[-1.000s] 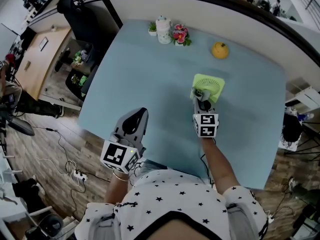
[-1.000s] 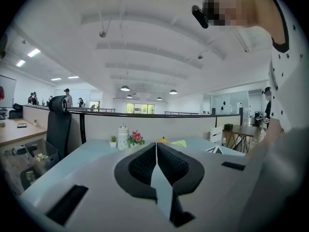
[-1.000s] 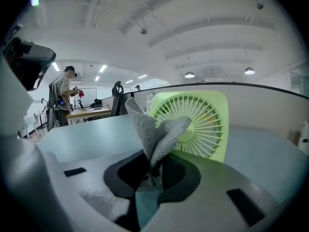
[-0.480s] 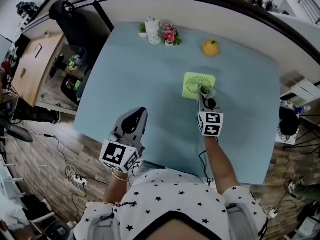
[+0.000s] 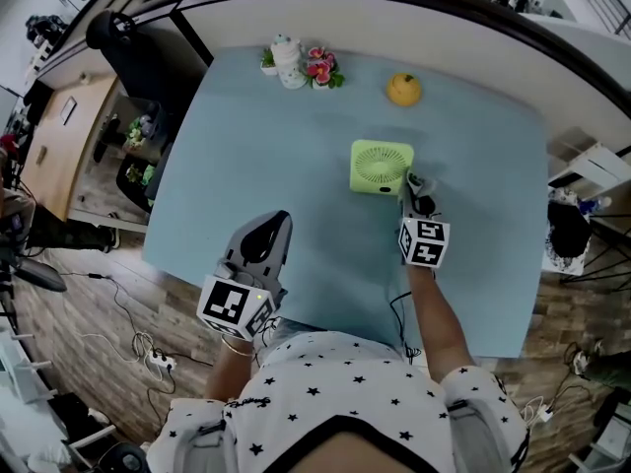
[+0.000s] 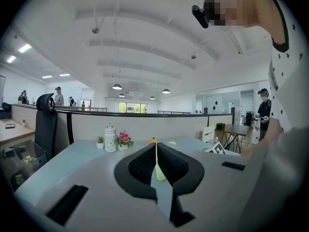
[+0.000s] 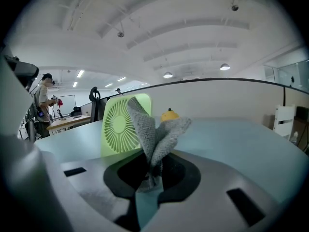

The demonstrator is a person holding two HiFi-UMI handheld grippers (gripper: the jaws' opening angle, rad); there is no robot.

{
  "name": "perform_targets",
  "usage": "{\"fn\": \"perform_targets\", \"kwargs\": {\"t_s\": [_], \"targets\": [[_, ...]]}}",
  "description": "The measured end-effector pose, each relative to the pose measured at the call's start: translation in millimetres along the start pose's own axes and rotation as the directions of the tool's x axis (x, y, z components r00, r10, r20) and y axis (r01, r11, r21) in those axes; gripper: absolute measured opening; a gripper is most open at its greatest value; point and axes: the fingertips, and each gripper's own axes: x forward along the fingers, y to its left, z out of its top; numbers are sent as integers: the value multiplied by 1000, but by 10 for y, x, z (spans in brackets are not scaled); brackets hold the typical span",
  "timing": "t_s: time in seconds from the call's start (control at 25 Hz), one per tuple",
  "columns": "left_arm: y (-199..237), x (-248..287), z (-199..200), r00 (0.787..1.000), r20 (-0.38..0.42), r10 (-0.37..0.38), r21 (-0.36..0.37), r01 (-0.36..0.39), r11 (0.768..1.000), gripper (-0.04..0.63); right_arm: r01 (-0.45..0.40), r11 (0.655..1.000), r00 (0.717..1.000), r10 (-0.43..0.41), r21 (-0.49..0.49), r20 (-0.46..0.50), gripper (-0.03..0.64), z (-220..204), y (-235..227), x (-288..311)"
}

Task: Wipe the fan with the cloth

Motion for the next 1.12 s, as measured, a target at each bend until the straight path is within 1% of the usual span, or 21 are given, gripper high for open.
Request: {"fn": "perform_targets", "kwargs": {"t_s": [0.16,0.24,0.4,0.56,0.68,0.88,1.0,1.12], "targets": [[-3,30,13,1000,0,-5,0,5,1000,32,-4,1000,1000,3,12,22,44,47,17,-32],[7,35,6,1000,-2,-4,-1,4,1000,32,-23,1000,999,22,5,45,44,99,112,-74],[36,35,-10,1000,-3,0,-8,0,1000,32,-111,993,992,113,-45,57,44,146,505,-89],[83,10,6,1000,4,10,-9,-10,1000,32,-200,972,979,203,-126,17,46,68,923,-22],[148,-40,-1,1000,6,26,-11,-26,1000,33,-237,957,971,238,-166,-17,49,-20,1133,55],[272,-151,-39,998,4,58,-29,-58,998,32,-262,941,965,251,-214,-76,49,-135,1308,169],[325,-201,-59,997,2,71,-39,-71,997,32,-253,942,967,238,-222,-92,49,-162,1297,214],[348,-219,-76,997,3,77,-48,-76,996,32,-227,949,973,213,-219,-82,49,-197,1200,255]]}}
